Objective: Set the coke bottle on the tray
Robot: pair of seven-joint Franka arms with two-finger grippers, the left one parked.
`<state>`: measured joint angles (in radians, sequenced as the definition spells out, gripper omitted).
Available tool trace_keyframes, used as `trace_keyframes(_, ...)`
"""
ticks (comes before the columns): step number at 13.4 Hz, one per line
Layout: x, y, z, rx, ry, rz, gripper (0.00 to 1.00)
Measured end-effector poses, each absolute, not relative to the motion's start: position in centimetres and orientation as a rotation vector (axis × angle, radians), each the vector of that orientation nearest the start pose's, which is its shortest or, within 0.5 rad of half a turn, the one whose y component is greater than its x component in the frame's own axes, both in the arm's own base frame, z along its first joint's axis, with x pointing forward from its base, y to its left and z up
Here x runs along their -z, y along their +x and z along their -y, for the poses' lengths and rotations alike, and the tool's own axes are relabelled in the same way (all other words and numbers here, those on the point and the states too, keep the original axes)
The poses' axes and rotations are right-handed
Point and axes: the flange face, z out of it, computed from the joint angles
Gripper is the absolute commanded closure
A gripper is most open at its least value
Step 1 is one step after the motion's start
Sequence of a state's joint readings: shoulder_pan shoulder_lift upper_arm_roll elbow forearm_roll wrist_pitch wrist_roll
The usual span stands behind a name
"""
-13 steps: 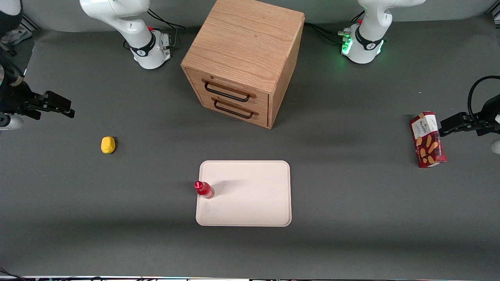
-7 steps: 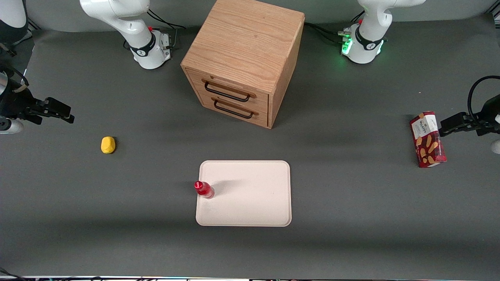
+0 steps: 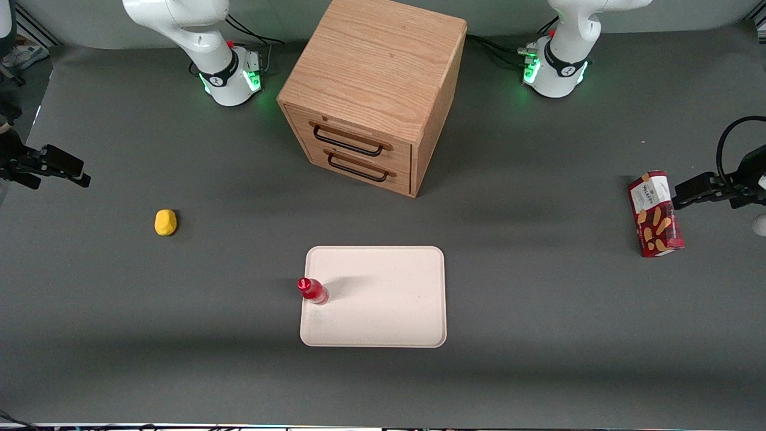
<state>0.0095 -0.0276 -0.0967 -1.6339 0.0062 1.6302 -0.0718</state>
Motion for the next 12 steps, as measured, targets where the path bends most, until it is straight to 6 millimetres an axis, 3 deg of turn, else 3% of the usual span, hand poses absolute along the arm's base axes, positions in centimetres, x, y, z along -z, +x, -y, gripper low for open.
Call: trace_keyframes(12, -61.35, 54.64, 4.2, 0.0, -3.133, -0.041, 0.0)
